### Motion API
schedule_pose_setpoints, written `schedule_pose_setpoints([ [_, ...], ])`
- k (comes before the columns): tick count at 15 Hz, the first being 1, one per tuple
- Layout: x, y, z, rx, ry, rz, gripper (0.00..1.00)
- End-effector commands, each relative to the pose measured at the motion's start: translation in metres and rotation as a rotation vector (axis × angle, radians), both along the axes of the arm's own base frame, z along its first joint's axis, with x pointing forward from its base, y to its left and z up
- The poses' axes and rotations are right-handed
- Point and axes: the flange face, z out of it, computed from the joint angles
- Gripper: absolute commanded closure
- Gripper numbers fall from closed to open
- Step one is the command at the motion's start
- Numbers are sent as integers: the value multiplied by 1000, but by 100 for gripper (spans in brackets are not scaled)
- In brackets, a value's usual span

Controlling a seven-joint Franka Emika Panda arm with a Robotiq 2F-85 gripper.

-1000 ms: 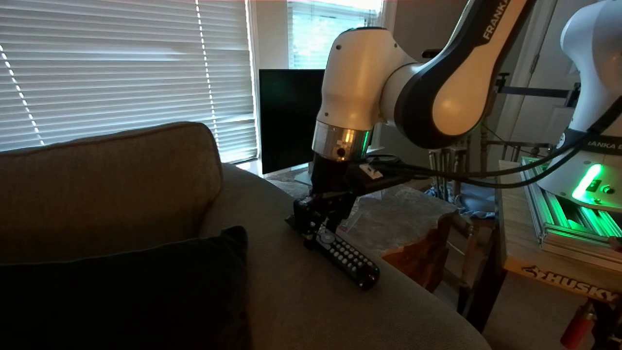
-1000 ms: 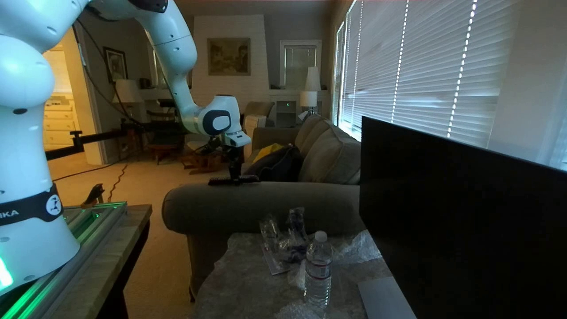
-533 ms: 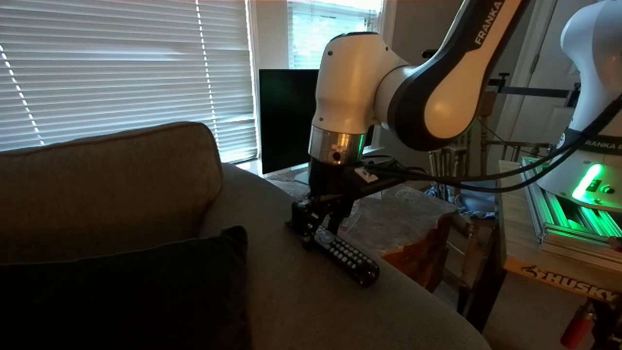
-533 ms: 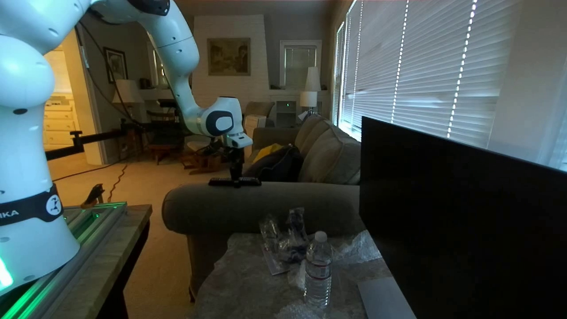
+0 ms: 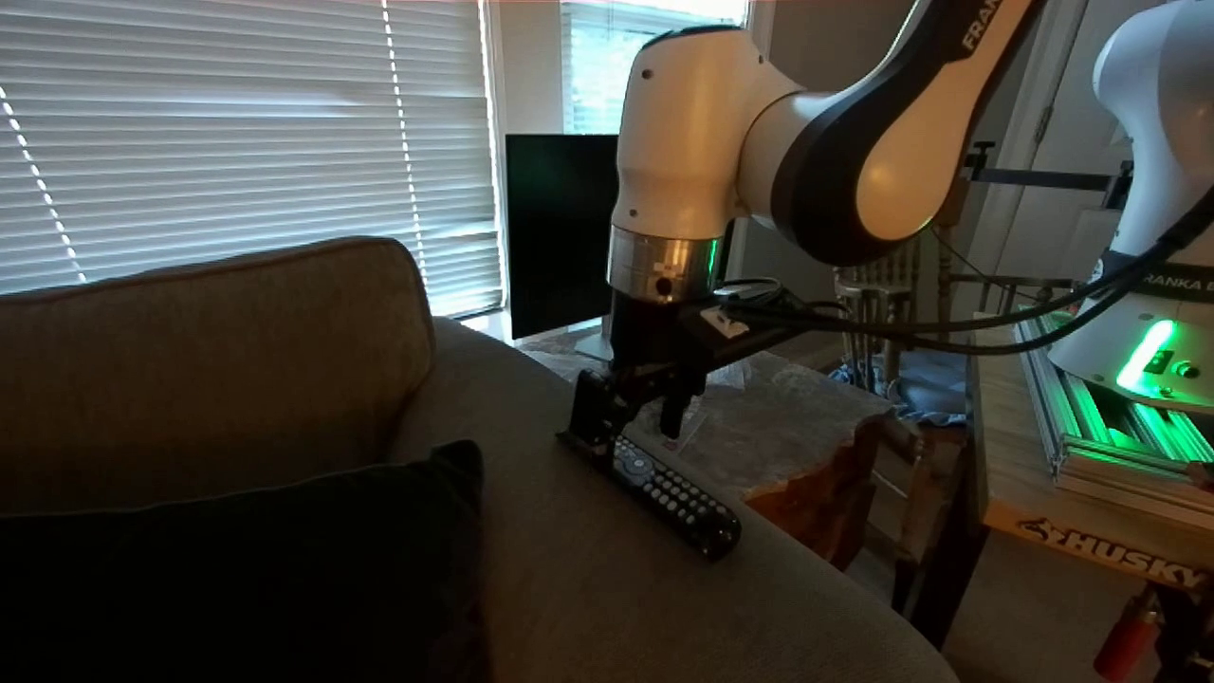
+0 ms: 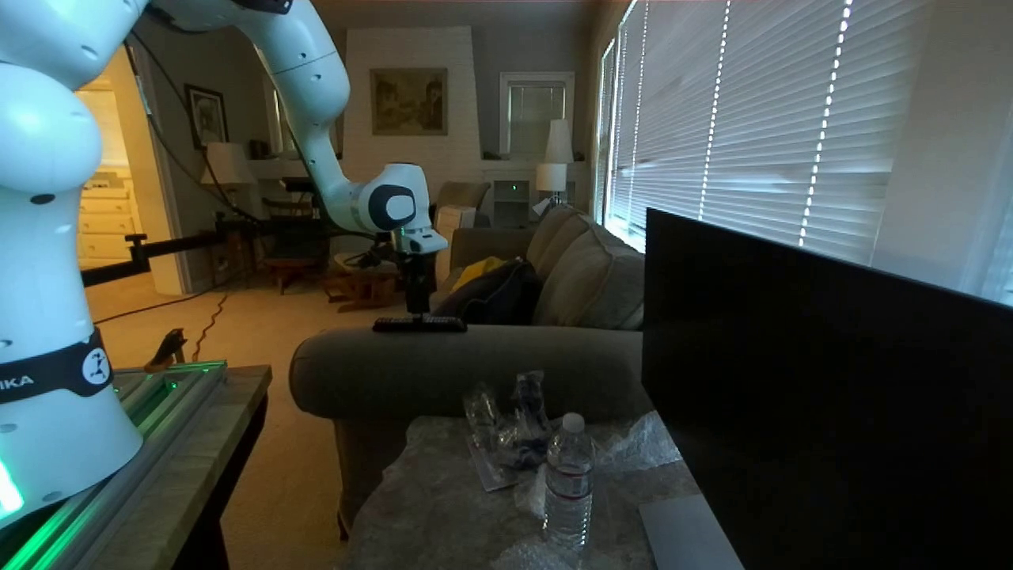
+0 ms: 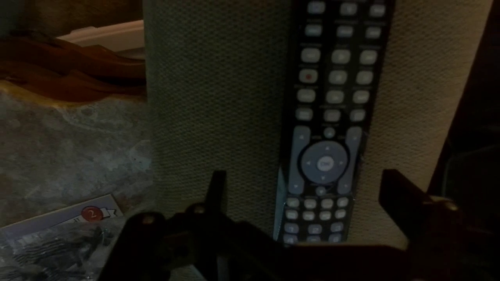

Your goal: Put the black remote on the armrest

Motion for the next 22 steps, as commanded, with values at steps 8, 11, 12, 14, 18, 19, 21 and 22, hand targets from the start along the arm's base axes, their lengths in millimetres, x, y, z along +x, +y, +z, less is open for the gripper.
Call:
schedule_pose_setpoints([
  [8, -35, -49, 109, -47, 67, 48, 0],
  [11, -38, -75, 138, -31, 95, 109, 0],
  [12, -38, -85, 148, -24, 96, 120, 0],
  [14, -40, -105, 169, -9, 107, 147, 0],
  [18, -38, -145, 203, 35, 74, 195, 0],
  [19, -37, -154, 211, 53, 66, 207, 0],
  [21, -25, -142, 202, 31, 61, 181, 0],
  [22, -24, -144, 203, 30, 58, 178, 0],
])
